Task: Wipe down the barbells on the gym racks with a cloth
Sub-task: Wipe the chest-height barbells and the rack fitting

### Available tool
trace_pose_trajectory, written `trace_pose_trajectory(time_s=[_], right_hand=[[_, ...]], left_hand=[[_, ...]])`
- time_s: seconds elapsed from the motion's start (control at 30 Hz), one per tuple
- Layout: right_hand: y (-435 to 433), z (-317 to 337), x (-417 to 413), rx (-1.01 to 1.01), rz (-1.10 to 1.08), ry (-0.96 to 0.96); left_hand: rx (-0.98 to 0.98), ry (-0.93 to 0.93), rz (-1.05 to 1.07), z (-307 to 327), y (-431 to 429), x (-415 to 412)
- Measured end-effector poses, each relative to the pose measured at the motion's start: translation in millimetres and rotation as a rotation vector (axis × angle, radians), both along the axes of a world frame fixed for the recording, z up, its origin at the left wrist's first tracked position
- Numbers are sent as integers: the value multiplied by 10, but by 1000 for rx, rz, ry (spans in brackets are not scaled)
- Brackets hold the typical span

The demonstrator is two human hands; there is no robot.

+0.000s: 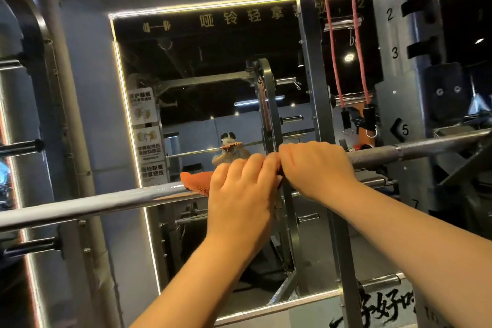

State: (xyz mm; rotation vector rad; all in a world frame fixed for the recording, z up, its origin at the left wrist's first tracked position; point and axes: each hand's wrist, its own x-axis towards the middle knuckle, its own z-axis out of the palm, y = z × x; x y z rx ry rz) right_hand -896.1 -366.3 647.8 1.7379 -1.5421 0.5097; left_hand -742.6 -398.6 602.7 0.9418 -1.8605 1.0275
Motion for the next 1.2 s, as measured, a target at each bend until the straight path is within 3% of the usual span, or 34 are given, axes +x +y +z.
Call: trace_pose_trajectory(time_s=[0.1, 0.2, 0.3, 0.4, 0.47, 0.6, 0.73, 0.8, 0.9, 0.97, 1.07, 1.2], right_hand=[[-2, -19, -13, -1, 53, -23], [-28, -28, -28, -20, 101, -63], [-70, -28, -70, 3, 129, -126], [-94, -21, -91, 19, 119, -74], [-98, -3, -107, 21, 99, -40], [-75, 93, -206, 197, 181, -16], [-78, 305, -287, 344, 174, 217], [-143, 307, -295, 312, 192, 258], [-179, 280, -280, 311, 249, 256], [-193, 270, -278, 304, 277, 244], [-227, 253, -292, 264, 339, 255], [-208, 288, -332, 311, 331, 276]], left_hand=[[-12, -112, 50, -66, -97, 199], [-49, -42, 68, -48, -107, 359], [-118, 258, 21, -92, -97, 431], [-167, 652, -61, -83, -83, 146], [-164, 781, -72, -90, -95, -253], [-104, 660, -102, -217, -164, -710], [-118, 313, 33, -265, -121, -132], [-107, 469, 58, -171, -101, 207], [-104, 890, 43, -48, -91, 344], [-133, 1001, -13, -39, -125, 166], [-121, 939, -53, -160, -166, -312], [-105, 659, -27, -259, -141, -707]])
